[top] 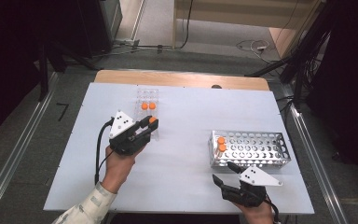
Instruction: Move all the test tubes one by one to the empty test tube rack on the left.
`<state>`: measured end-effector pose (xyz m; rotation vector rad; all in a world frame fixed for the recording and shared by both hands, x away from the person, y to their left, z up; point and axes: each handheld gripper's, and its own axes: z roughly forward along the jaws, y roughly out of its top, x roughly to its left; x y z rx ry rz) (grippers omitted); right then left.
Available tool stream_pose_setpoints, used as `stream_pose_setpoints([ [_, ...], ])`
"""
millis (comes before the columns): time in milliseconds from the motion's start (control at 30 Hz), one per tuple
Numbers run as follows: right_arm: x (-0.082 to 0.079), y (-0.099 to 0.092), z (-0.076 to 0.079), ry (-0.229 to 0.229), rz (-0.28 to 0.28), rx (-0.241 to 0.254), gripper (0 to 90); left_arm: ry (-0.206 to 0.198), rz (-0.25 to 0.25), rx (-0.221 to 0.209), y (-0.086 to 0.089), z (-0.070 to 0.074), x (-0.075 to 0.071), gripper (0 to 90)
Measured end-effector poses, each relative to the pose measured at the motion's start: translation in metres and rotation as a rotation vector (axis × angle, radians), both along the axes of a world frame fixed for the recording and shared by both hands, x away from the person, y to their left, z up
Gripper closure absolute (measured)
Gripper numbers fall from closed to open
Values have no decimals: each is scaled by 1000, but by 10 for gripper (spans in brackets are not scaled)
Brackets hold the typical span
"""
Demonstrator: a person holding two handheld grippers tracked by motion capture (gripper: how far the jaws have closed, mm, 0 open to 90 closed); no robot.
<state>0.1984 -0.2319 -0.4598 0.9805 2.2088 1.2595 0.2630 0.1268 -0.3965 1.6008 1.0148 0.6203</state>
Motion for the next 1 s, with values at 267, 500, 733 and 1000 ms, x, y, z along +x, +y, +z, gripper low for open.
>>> stream_pose_setpoints([
  [267,0,0,0,-5,2,-2,297,-15,45,2,3,12,15,703],
  [500,-1,0,0,-6,1,2,298,-19,80,18,3,16,28,703],
  [733,-2,1,0,-4,3,-1,297,-20,113,29,6,18,40,702],
  [1000,-2,2,0,-6,4,1,298,-22,129,54,3,13,49,702],
])
